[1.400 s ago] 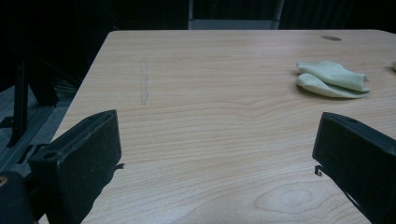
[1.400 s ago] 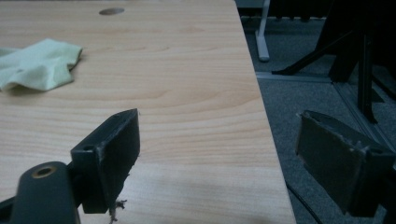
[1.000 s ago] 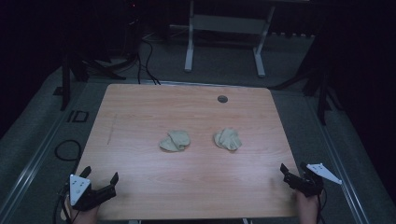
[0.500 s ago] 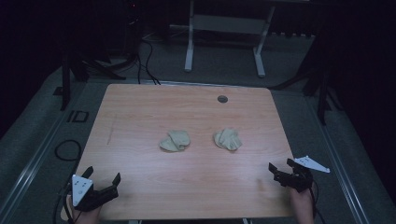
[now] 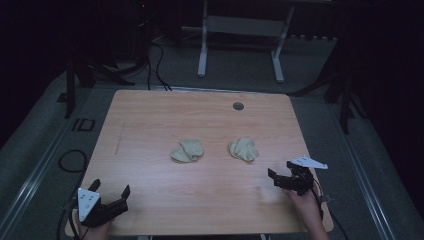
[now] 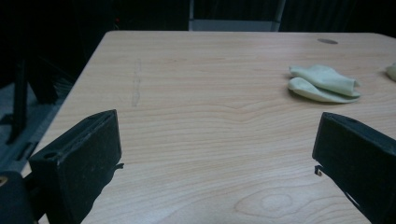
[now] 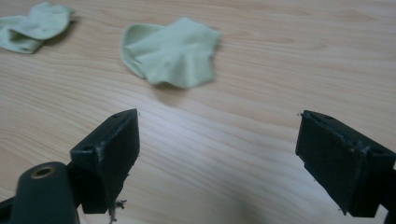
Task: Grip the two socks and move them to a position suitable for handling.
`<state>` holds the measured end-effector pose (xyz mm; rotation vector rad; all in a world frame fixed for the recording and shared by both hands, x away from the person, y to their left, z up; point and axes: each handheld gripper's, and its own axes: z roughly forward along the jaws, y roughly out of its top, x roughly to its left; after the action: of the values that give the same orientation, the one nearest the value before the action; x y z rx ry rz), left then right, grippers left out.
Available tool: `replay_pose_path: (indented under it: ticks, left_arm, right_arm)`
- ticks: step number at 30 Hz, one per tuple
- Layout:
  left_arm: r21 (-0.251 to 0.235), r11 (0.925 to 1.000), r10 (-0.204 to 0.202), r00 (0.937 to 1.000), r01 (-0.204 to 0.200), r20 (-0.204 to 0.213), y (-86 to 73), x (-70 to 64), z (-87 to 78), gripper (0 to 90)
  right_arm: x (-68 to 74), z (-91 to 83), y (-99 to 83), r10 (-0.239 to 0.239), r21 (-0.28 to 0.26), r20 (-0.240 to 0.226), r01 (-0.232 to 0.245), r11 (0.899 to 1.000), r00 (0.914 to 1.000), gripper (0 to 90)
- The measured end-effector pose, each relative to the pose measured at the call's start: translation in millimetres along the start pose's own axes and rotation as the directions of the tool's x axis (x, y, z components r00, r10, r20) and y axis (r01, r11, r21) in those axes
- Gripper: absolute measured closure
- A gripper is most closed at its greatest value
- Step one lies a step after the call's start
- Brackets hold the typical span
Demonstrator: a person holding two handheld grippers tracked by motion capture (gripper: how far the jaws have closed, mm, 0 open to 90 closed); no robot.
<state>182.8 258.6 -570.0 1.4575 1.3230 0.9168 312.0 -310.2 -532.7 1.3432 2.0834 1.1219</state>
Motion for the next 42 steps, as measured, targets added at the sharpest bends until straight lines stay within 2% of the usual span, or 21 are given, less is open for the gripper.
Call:
replay_pose_path:
  ticks: [3, 6, 7, 9, 11, 14, 18, 19, 21, 26, 28, 32, 36, 37, 40, 42]
  left_arm:
    - [0.017, 0.9996, -0.024, 0.9995, 0.024, 0.020, 1.0, -0.1, 0.0, 1.4]
    - [0.031, 0.9995, 0.003, 0.9997, -0.004, 0.026, 1.9, -3.9, -0.1, 1.3]
    - [0.038, 0.9992, 0.011, 0.9996, -0.012, 0.028, 2.4, -5.3, -0.2, 1.3]
    - [0.045, 0.9989, 0.015, 0.9988, -0.017, 0.047, 3.1, -7.5, -0.1, 1.3]
    - [0.050, 0.9984, 0.024, 0.9978, -0.027, 0.061, 2.9, -10.1, 0.7, 1.3]
    - [0.051, 0.9982, 0.027, 0.9967, -0.031, 0.076, 2.5, -12.2, 1.1, 1.3]
    - [0.053, 0.9981, 0.026, 0.9957, -0.031, 0.089, 1.9, -12.2, 1.7, 1.3]
    - [0.053, 0.9981, 0.025, 0.9956, -0.030, 0.090, 1.6, -12.1, 1.9, 1.3]
    - [0.057, 0.9979, 0.026, 0.9956, -0.032, 0.090, 1.2, -11.9, 2.2, 1.3]
    - [0.061, 0.9977, 0.023, 0.9950, -0.028, 0.097, 0.8, -11.5, 2.8, 1.3]
    - [0.061, 0.9977, 0.022, 0.9950, -0.028, 0.097, 0.9, -11.7, 2.5, 1.3]
    - [0.062, 0.9977, 0.021, 0.9952, -0.027, 0.095, 1.0, -11.4, 2.1, 1.3]
    - [0.064, 0.9978, 0.009, 0.9956, -0.015, 0.093, 0.6, -9.6, 1.7, 1.3]
    - [0.064, 0.9978, 0.009, 0.9956, -0.015, 0.093, 0.6, -9.6, 1.7, 1.3]
    - [0.065, 0.9979, 0.004, 0.9957, -0.010, 0.093, 0.3, -8.7, 2.0, 1.3]
    - [0.065, 0.9978, 0.004, 0.9957, -0.010, 0.093, 0.2, -8.4, 1.9, 1.3]
  right_arm:
    - [6.3, 6.3, 5.1, -0.017, 0.006, -0.005, 0.017, 1.000, 0.9998, 13.8]
    - [20.0, 18.5, 16.7, -0.047, 0.001, -0.025, 0.047, 0.999, 0.9986, 14.1]
    - [20.0, 18.5, 16.7, -0.047, 0.001, -0.025, 0.047, 0.999, 0.9986, 14.1]
    - [29.7, 29.3, 26.4, -0.059, -0.003, -0.037, 0.059, 0.998, 0.9976, 16.4]
    - [33.2, 33.2, 29.8, -0.061, -0.001, -0.047, 0.061, 0.998, 0.9971, 17.2]
    - [46.3, 49.5, 42.9, -0.086, 0.003, -0.057, 0.086, 0.996, 0.9947, 20.3]
    - [52.3, 60.9, 52.7, -0.080, 0.004, -0.064, 0.081, 0.997, 0.9947, 22.8]
    - [55.3, 69.0, 58.3, -0.078, 0.008, -0.068, 0.079, 0.997, 0.9947, 23.4]
    - [56.7, 73.0, 60.7, -0.079, 0.012, -0.059, 0.080, 0.997, 0.9951, 25.6]
    - [56.0, 98.6, 70.3, -0.058, 0.045, -0.037, 0.059, 0.997, 0.9976, 26.2]
    - [55.9, 101.7, 70.9, -0.057, 0.049, -0.035, 0.059, 0.997, 0.9978, 26.1]
    - [57.3, 119.6, 72.2, -0.072, 0.087, -0.011, 0.072, 0.994, 0.9974, 26.1]
    - [56.0, 138.4, 69.3, -0.066, 0.130, 0.010, 0.065, 0.989, 0.9977, 26.2]
    - [56.0, 138.4, 69.3, -0.066, 0.130, 0.010, 0.065, 0.989, 0.9977, 26.2]
    - [59.3, 146.7, 63.7, -0.108, 0.171, 0.022, 0.103, 0.980, 0.9939, 28.0]
    - [59.6, 146.1, 61.8, -0.103, 0.154, 0.023, 0.099, 0.983, 0.9944, 31.1]
